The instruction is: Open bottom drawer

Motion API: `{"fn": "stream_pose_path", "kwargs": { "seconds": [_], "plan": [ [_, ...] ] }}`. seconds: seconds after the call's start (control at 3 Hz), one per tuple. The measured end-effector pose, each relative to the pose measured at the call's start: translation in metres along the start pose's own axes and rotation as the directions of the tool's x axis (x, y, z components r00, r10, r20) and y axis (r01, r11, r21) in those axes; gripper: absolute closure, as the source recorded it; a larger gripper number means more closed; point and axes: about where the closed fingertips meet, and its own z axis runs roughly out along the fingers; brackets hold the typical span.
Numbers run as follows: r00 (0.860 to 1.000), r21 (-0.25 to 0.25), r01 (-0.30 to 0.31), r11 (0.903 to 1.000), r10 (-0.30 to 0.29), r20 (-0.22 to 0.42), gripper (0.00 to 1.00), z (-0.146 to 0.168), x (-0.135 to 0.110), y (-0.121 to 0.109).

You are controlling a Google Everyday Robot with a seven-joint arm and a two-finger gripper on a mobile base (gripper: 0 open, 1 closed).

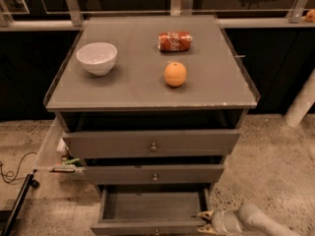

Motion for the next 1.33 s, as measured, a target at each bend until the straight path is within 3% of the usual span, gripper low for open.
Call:
{"fn": "stream_pose_path", "kwargs": {
  "seconds": [0.67, 1.33],
  "plan": [
    [1.0, -0.004, 0.008, 1.0, -0.008, -0.011, 1.0, 0.001, 0.001, 0.013],
    [1.0, -0.005, 0.008, 1.0, -0.008, -0.011, 0.58, 0.001, 0.001, 0.013]
  ]
}}
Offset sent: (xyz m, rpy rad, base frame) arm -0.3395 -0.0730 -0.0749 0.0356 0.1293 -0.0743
